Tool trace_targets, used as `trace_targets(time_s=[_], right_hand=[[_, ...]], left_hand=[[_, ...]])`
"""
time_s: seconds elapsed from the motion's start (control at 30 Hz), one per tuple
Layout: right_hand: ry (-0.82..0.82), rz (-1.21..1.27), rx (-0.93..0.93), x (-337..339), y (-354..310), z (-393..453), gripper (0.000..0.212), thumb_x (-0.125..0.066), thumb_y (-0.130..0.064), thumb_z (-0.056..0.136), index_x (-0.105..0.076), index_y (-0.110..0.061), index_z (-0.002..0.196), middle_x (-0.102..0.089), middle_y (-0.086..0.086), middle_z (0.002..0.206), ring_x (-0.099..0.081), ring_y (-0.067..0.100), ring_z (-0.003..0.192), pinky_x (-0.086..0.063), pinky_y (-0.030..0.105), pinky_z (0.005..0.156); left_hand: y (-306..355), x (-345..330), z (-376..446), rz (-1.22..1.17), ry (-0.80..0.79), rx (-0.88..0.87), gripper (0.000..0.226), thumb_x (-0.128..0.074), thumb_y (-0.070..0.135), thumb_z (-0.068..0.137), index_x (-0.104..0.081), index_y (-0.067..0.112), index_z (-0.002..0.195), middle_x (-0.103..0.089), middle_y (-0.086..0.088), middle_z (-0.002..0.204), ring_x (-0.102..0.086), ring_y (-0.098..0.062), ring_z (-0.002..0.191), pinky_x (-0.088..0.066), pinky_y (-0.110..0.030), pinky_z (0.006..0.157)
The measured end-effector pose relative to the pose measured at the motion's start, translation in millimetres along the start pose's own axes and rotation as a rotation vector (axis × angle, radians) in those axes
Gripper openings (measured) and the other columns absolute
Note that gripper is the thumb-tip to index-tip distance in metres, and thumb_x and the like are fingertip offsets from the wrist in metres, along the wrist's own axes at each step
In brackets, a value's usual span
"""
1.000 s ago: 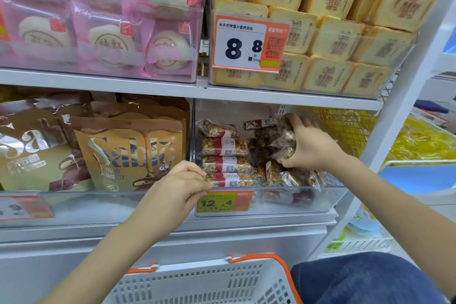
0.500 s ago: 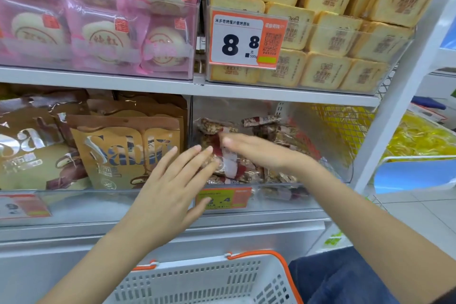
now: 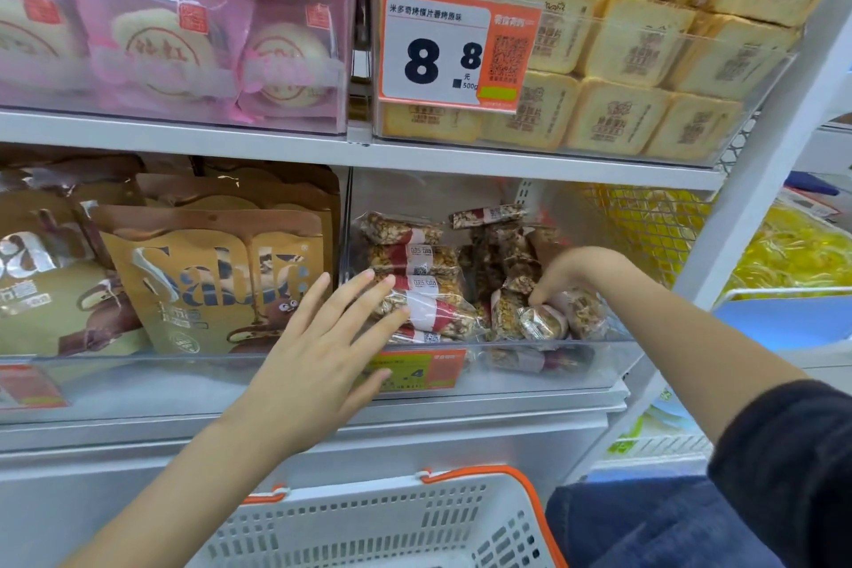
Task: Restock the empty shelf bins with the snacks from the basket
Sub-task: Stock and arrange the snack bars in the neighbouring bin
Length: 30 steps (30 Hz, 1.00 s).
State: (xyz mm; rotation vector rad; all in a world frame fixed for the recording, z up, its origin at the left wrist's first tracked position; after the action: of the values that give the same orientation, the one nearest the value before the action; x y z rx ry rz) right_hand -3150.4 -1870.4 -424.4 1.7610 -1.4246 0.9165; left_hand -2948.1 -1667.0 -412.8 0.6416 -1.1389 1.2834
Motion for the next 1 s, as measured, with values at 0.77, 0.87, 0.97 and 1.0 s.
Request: trace_targets(time_s=[0.77,0.87,0.97,1.0], right_hand=[[0.123,0.669,0.568,27,-137,-79,0.072,-0.01,-0.069,0.09,-0.016,-0.031,0.151,-0.016,-0.001,0.158,-0.016,0.022,0.145,-0.01,0.042,0.116],[0.432,0.701,0.433,60,-75,-66,0.051,-0.033,-0.043,0.101,-0.027,-0.025,0.149,-0.03,0.003,0.154,-0.035,0.028,0.137,-0.029,0.034,0.108],[0.526,0.478,0.397,65,-40,-38,0.066,-0.057,-0.017,0.093,-0.023,-0.028,0.149,-0.039,0.004,0.147,-0.062,0.027,0.101,-0.054,0.029,0.074],[0.497,0.422,0.377,63,-32,-28,0.075,-0.063,-0.016,0.089,-0.019,-0.03,0.149,-0.04,0.004,0.145,-0.064,0.022,0.092,-0.052,0.023,0.063]], left_hand=[[-4,12,-11,-0.1,0.061,0.051,0.064,-0.04,0.045,0.085,-0.041,0.009,0.139,-0.044,-0.01,0.14,-0.034,-0.027,0.134,-0.02,-0.04,0.113],[-1,8,-14,-0.103,0.05,0.038,0.062,-0.039,0.044,0.086,-0.039,0.012,0.139,-0.043,-0.011,0.141,-0.032,-0.028,0.136,-0.02,-0.04,0.113],[4,10,-12,-0.107,0.083,0.019,0.057,-0.04,0.042,0.087,-0.043,0.016,0.138,-0.043,-0.011,0.141,-0.031,-0.028,0.137,-0.019,-0.041,0.113],[6,11,-10,-0.107,0.101,0.009,0.056,-0.041,0.042,0.087,-0.045,0.016,0.136,-0.044,-0.011,0.141,-0.031,-0.028,0.136,-0.019,-0.042,0.114]])
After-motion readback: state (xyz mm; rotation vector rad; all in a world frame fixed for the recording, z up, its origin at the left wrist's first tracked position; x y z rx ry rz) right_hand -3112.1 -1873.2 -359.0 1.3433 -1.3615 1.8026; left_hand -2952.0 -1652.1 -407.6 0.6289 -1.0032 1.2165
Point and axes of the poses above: each hand's wrist, its own z-axis towards the middle knuckle, its own x-axis out of the back of the hand, y = z × x, the point moved 10 cm from there along z, towards the middle knuckle
